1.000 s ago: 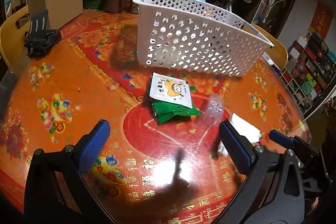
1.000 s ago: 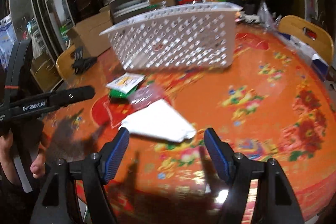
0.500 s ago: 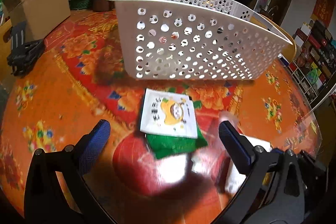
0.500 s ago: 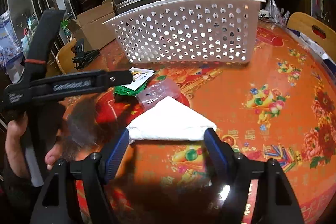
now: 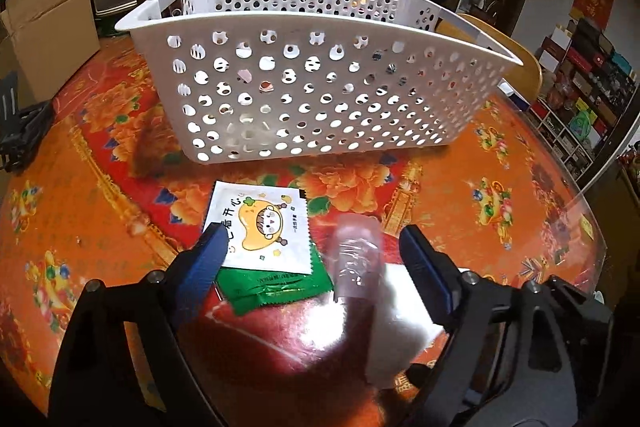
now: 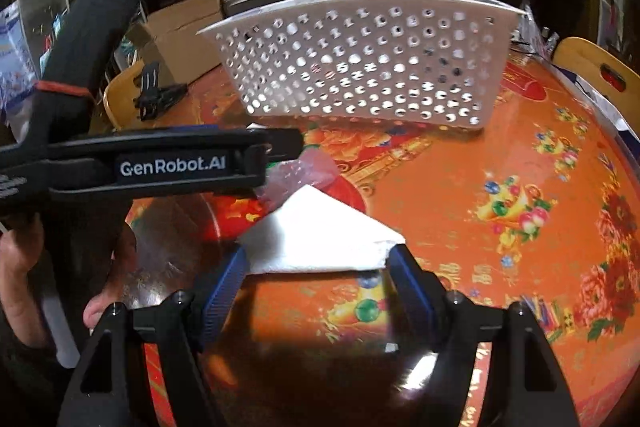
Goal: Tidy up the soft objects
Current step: 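Grasp the clear plastic bag with the left gripper while the right grasps the white cloth, then carry the clear bag and white cloth toward the basket, then lower both items into the basket and open both grippers, then grasp the white cartoon snack packet with the left gripper while the right grasps the green packet, then carry the snack packet and green packet over the basket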
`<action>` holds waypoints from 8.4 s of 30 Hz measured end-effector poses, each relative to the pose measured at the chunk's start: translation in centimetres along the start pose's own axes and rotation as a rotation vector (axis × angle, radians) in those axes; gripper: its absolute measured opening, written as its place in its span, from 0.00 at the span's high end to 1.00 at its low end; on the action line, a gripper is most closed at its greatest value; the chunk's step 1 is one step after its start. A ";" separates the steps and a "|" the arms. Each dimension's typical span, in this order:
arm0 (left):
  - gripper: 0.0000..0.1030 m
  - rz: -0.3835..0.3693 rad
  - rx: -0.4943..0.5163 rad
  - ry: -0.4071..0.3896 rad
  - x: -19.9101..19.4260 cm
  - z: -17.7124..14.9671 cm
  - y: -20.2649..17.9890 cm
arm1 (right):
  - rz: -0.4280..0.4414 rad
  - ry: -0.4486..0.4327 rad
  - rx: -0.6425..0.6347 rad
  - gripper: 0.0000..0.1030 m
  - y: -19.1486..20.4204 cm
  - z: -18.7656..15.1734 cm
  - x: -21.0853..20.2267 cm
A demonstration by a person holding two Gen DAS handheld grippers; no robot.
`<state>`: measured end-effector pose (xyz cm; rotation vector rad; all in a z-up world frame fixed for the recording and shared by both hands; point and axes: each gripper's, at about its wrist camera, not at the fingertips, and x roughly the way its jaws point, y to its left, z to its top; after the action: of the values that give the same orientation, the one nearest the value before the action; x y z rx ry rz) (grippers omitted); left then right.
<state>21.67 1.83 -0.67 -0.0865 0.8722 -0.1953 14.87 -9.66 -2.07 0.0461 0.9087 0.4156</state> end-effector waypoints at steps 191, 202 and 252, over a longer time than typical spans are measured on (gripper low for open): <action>0.66 0.136 -0.210 -0.014 -3.2 -2.0 15.2 | 0.119 0.087 0.023 0.29 4.7 6.6 6.8; 0.66 0.113 -0.271 -0.027 -3.3 -3.4 17.4 | 0.015 0.106 -0.095 0.41 8.8 8.1 9.3; 0.66 0.024 0.002 -0.283 -14.5 1.5 1.2 | 0.024 -0.237 -0.032 0.74 -4.0 7.9 -11.0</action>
<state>13.90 6.02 10.99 -0.0992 0.5903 -0.1570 16.36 -16.35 10.35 0.0752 0.6679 0.4368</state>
